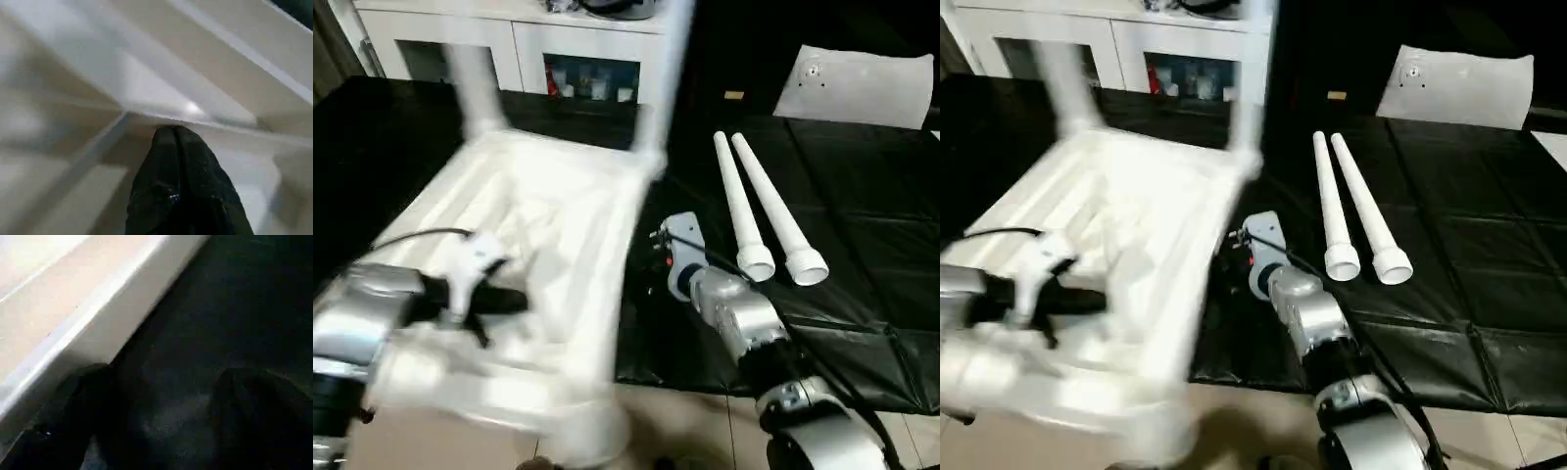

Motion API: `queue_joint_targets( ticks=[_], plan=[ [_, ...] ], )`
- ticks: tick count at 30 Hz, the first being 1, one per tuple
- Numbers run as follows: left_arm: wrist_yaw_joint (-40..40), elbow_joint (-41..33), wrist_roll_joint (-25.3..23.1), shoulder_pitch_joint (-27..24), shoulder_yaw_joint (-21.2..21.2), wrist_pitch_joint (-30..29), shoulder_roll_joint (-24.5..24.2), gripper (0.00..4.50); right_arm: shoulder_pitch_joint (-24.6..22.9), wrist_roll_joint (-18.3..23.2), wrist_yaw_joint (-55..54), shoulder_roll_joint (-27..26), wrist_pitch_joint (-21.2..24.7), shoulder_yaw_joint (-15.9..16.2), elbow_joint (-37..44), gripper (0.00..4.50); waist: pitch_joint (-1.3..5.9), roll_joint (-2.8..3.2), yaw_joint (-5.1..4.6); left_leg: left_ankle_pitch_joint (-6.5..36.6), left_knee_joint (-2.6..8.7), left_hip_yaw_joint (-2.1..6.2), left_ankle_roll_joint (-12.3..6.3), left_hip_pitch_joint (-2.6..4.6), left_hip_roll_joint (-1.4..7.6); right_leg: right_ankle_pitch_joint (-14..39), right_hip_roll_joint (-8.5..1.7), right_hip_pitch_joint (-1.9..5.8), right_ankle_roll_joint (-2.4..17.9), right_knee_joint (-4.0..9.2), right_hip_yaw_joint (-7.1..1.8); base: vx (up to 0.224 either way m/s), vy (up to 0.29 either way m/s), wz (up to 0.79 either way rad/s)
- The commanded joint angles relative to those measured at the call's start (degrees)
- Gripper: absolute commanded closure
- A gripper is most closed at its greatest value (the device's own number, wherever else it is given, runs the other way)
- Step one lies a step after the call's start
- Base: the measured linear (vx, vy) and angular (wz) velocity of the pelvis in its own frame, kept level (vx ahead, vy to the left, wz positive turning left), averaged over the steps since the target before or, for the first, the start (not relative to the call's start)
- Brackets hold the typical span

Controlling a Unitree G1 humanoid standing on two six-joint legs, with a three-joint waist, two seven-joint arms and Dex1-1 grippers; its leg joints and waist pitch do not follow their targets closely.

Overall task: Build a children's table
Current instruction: Rotate table base

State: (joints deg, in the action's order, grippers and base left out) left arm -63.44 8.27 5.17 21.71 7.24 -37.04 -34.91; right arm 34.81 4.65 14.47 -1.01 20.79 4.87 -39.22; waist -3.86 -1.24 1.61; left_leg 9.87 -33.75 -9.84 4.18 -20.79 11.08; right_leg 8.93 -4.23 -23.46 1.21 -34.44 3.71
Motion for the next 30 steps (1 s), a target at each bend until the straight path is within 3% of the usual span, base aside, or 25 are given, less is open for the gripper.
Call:
queue_joint_targets(
  ticks=[1,2,3,5,6,7,8,10,15,18,19,20,21,22,24,25,26,27,29,30],
  plan=[
    [4.82,3.47,-2.24,5.11,0.49,6.42,2.40,4.46,1.38,1.08,1.65,-2.38,-0.88,2.02,-0.44,0.00,4.15,1.36,-0.33,16.34,4.14,0.26,2.37,0.94,1.18,15.34,-2.94,2.50,10.38,3.99,-2.82,0.000,0.000,0.00],
    [8.68,7.95,-4.23,7.70,0.94,9.54,3.43,4.46,1.91,0.68,1.50,-2.40,-1.92,1.26,-1.55,0.00,4.30,1.36,-0.31,16.00,4.16,0.39,2.42,0.73,1.19,15.34,-2.99,2.84,10.04,3.78,-2.76,0.000,0.000,0.00],
    [10.35,9.91,-4.97,8.83,0.97,10.60,3.93,4.46,1.98,0.54,1.41,-2.33,-2.18,1.04,-1.69,0.00,4.20,1.26,-0.34,16.87,4.12,0.40,2.45,0.80,1.09,16.92,-2.89,2.67,9.24,3.98,-2.70,0.000,0.000,0.00],
    [11.66,11.44,-5.50,9.77,1.21,11.59,4.16,4.46,2.13,0.46,1.37,-2.25,-2.45,0.85,-1.95,0.00,4.34,1.25,-0.50,16.38,4.16,0.60,2.58,0.45,1.10,17.38,-3.07,3.08,8.90,3.83,-2.66,0.000,0.000,0.00],
    [14.76,16.09,-7.27,12.40,1.91,15.51,4.83,4.46,2.09,0.52,1.15,-1.86,-2.51,0.35,-1.57,0.00,4.40,1.10,-0.68,15.84,4.09,0.61,2.59,0.37,1.21,17.25,-3.20,3.00,9.04,3.79,-2.69,0.000,0.000,0.00],
    [14.90,16.30,-7.34,12.51,1.93,15.65,4.86,4.46,2.09,0.53,1.14,-1.84,-2.51,0.33,-1.56,0.00,4.40,1.12,-0.76,16.22,3.84,0.42,2.17,0.71,1.03,17.98,-2.95,2.59,8.82,4.12,-2.70,0.000,0.000,0.00],
    [17.03,20.27,-9.02,14.69,2.77,19.15,5.22,4.46,1.97,0.58,0.93,-1.40,-2.44,-0.11,-0.90,0.00,4.53,1.54,-0.74,15.81,3.82,0.55,2.23,0.68,1.14,17.06,-3.08,2.70,9.21,3.89,-2.75,0.000,0.000,0.00],
    [21.26,26.89,-11.97,18.11,3.97,25.14,5.83,4.46,1.68,0.39,0.47,-0.52,-2.58,-0.87,0.73,0.00,4.53,1.28,-0.80,14.82,3.84,0.51,1.81,0.37,1.09,14.98,-2.86,2.76,9.59,3.87,-2.65,0.000,0.000,0.00],
    [27.74,37.31,-14.07,22.93,3.46,35.01,7.77,4.46,1.38,0.58,-0.52,1.43,-2.59,-2.49,5.92,0.00,4.61,1.55,-0.08,15.14,3.78,0.56,2.02,0.53,1.24,13.88,-3.01,2.81,9.83,3.73,-2.60,0.000,0.000,0.00],
    [28.17,38.71,-12.74,23.18,1.90,37.81,8.41,4.46,0.84,0.37,-1.70,2.78,-0.81,-3.48,10.69,0.00,4.73,1.84,0.14,14.23,3.75,0.58,2.30,0.54,1.26,11.25,-2.99,2.96,10.34,3.33,-2.64,0.000,0.000,0.00],
    [27.97,38.34,-12.27,23.01,1.50,37.72,8.53,4.46,0.81,0.10,-2.02,2.97,-0.44,-3.46,11.14,0.00,4.82,1.57,0.17,13.04,3.64,0.47,2.27,0.46,1.28,9.25,-2.99,3.11,10.90,3.09,-2.65,0.000,0.000,0.00],
    [26.66,36.63,-9.06,22.16,-1.08,37.35,9.36,4.46,0.79,-0.97,-3.63,3.91,2.26,-3.60,13.65,0.00,4.79,1.97,0.21,12.64,3.62,0.48,2.41,0.46,1.22,8.61,-2.94,3.12,11.19,2.96,-2.67,0.000,0.000,0.00],
    [26.19,36.34,-7.84,21.95,-2.04,37.46,9.70,4.46,0.84,-1.14,-4.19,4.17,3.45,-3.79,14.49,0.00,4.87,1.69,0.19,11.77,3.54,0.32,2.26,0.43,1.10,7.13,-2.81,3.24,11.93,2.91,-2.64,0.000,0.000,0.00],
    [24.46,33.44,-5.62,20.65,-3.35,35.62,9.90,4.29,1.36,-1.92,-5.80,4.79,5.74,-4.21,15.23,0.00,4.82,1.90,0.21,12.11,3.48,0.25,2.20,0.45,1.02,7.12,-2.86,3.17,12.36,2.89,-2.68,0.000,0.000,0.00],
    [22.00,26.58,-2.73,17.45,-4.38,32.36,9.63,4.29,3.24,-2.74,-8.42,6.23,9.60,-5.54,15.09,0.00,4.77,1.60,0.07,11.91,3.61,0.33,2.48,0.36,1.31,7.55,-3.03,3.34,13.29,2.65,-2.65,0.000,0.000,0.00],
    [21.89,26.01,-2.50,17.19,-4.40,32.04,9.65,4.07,3.44,-2.50,-8.28,6.29,9.71,-5.73,14.84,0.00,4.69,1.72,0.08,13.32,3.43,0.05,2.43,0.67,1.18,9.52,-2.85,2.91,12.98,3.13,-2.68,0.000,0.000,0.00],
    [20.73,18.28,0.61,13.70,-4.59,28.04,9.96,4.00,6.25,-0.69,-7.55,7.40,10.66,-7.55,10.89,0.00,4.41,1.76,-0.09,15.20,3.53,0.15,2.66,0.55,1.18,11.95,-2.95,2.99,12.52,3.20,-2.66,0.000,0.000,0.00],
    [20.37,15.18,1.84,12.34,-4.65,26.54,10.14,3.94,7.39,-0.47,-7.65,7.95,10.85,-8.03,9.16,0.00,4.42,1.70,-0.13,15.80,3.57,0.29,2.86,0.60,1.40,13.01,-3.18,3.04,12.51,3.11,-2.62,0.000,0.000,0.00],
    [19.80,11.08,3.51,10.67,-4.62,24.03,10.35,3.77,8.99,-0.34,-8.02,8.66,10.43,-8.59,6.35,0.00,4.26,1.83,-0.24,17.04,3.29,0.06,2.87,0.96,1.31,15.84,-2.98,2.44,11.93,3.49,-2.63,0.000,0.000,0.00],
    [18.94,5.56,5.40,8.48,-4.25,20.78,10.36,3.66,11.34,0.03,-9.17,9.48,10.34,-9.73,2.39,0.00,3.94,1.70,-0.21,17.13,3.40,0.04,2.71,0.74,1.17,16.88,-2.83,2.38,11.21,3.64,-2.59,0.000,0.000,0.00]
  ],
)
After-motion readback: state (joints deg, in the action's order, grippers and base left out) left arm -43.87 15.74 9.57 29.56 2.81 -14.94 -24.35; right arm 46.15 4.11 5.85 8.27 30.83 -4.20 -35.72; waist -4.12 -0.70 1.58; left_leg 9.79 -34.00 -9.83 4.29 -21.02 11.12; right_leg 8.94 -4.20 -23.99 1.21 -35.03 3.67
